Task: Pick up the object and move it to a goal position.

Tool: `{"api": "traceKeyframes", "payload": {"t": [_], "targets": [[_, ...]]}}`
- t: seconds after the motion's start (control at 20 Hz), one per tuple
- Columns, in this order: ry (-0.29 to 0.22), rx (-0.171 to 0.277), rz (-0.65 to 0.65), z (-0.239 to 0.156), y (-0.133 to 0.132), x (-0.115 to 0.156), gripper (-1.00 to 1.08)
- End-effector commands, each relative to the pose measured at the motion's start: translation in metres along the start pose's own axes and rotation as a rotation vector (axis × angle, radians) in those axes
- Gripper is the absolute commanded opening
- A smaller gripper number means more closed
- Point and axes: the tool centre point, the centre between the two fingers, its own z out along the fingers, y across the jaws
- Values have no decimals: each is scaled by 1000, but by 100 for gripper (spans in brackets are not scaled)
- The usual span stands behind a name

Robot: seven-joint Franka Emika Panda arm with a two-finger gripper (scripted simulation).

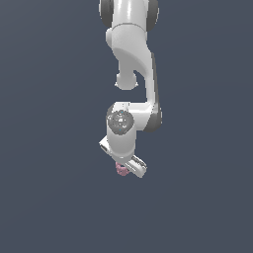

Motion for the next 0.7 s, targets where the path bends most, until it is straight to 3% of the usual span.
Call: {"api": "traceKeyframes", "payload": {"t": [0.0, 0.65], "targets": [[0, 0, 0, 0, 0, 0, -100], [0, 0, 0, -12, 3, -2, -100]]}}
